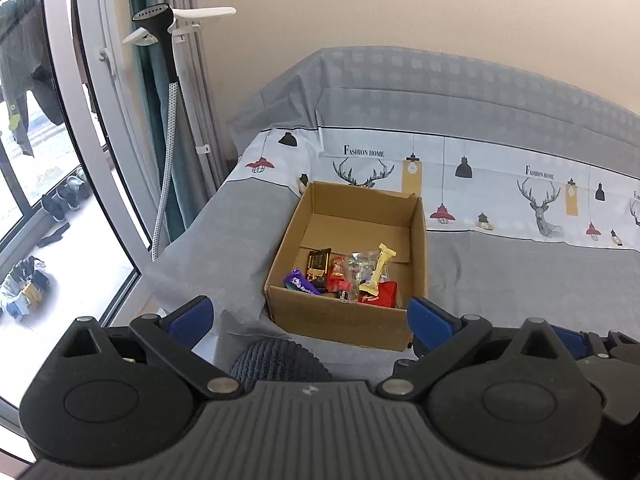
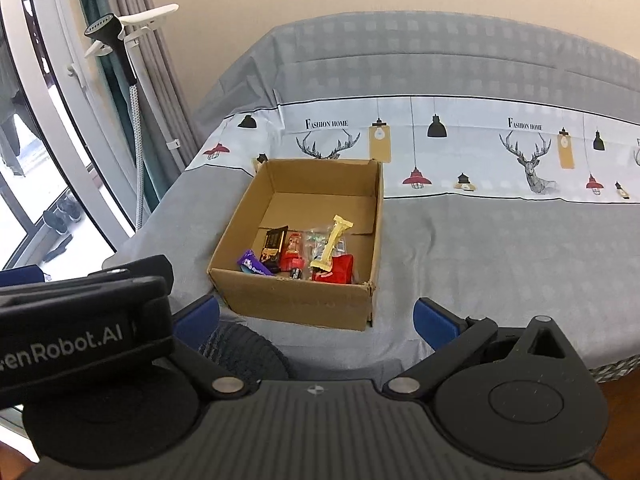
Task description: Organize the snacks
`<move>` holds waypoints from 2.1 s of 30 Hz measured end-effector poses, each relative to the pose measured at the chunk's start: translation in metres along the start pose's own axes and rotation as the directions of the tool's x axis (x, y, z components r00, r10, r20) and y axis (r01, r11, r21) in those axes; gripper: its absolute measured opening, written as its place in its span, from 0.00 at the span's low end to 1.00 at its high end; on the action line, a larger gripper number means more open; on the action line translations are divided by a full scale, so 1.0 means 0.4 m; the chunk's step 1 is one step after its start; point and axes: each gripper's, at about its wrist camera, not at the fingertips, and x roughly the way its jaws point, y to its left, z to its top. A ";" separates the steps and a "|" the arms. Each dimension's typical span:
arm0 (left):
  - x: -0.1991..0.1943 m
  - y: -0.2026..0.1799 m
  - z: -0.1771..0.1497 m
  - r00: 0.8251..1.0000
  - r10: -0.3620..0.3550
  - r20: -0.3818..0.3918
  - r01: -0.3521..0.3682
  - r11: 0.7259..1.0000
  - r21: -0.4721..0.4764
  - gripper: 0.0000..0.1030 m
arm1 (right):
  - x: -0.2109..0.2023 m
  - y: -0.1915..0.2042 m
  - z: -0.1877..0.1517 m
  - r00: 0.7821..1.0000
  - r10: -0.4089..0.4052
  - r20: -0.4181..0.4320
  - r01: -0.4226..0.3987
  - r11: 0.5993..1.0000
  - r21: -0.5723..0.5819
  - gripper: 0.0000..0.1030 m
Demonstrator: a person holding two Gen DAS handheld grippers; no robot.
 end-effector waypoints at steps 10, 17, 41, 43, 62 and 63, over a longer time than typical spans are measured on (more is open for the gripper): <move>0.009 -0.008 -0.001 1.000 0.007 -0.016 -0.007 1.000 0.006 1.00 | 0.010 -0.004 -0.001 1.000 -0.001 -0.009 0.001 1.000 -0.003 1.00; 0.007 -0.011 -0.004 1.000 0.008 -0.011 -0.008 1.000 0.007 1.00 | 0.009 -0.012 -0.005 1.000 0.005 -0.004 -0.005 1.000 -0.008 1.00; 0.012 -0.014 -0.006 1.000 0.010 -0.016 -0.010 1.000 0.012 1.00 | 0.013 -0.019 -0.009 1.000 0.011 -0.005 -0.011 1.000 -0.012 1.00; 0.012 -0.012 -0.009 1.000 0.010 -0.017 -0.010 1.000 0.013 1.00 | 0.013 -0.019 -0.009 1.000 0.010 -0.006 -0.010 1.000 -0.011 1.00; 0.019 -0.009 -0.018 1.000 0.000 -0.012 0.000 1.000 0.006 1.00 | 0.018 -0.028 -0.011 1.000 0.013 -0.010 -0.013 1.000 -0.014 1.00; 0.019 -0.008 -0.019 1.000 0.000 -0.011 0.000 1.000 0.005 1.00 | 0.018 -0.029 -0.011 1.000 0.014 -0.010 -0.014 1.000 -0.014 1.00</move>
